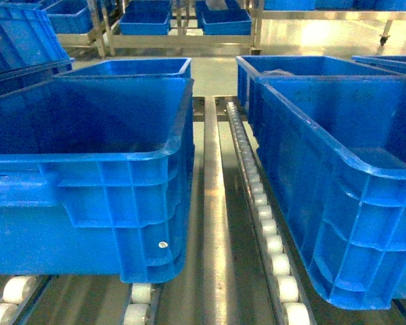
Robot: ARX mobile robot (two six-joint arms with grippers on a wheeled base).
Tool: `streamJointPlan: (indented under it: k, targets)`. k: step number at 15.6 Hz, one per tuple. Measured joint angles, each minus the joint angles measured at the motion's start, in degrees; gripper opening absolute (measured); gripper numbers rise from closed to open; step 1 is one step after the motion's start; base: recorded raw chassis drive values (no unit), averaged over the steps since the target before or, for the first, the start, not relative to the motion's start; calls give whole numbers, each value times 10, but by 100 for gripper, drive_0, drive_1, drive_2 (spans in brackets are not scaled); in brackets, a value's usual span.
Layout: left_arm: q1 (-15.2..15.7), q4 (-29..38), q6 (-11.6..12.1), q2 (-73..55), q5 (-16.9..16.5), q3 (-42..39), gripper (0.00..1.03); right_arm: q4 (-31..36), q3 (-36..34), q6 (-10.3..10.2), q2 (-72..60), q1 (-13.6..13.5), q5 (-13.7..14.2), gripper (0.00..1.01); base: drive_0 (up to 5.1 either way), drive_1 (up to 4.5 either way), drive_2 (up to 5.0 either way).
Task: Sort blue parts and orange caps into right shelf containers
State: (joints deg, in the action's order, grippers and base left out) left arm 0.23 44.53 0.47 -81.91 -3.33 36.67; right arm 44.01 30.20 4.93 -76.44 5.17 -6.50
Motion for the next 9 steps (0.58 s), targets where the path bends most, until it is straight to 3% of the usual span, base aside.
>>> streamJointPlan:
  k: [1,6,8,9]
  targets:
    - [-1,-42,-14,-82,11,58,41,-19,39,-2,-68,-8,17,44,0,0,0]
    - [-9,-56,-29,-133,18,99,42,-20,92,-3,-128,-16,43,44,0,0,0]
    - [-16,-32,-40,-118,-5,104,68,-8,116,-1,-138,-31,96,70,0,0,0]
    - [-17,-25,-42,-105,-12,96,82,-28,116,6,-137,-37,108,85,0,0,0]
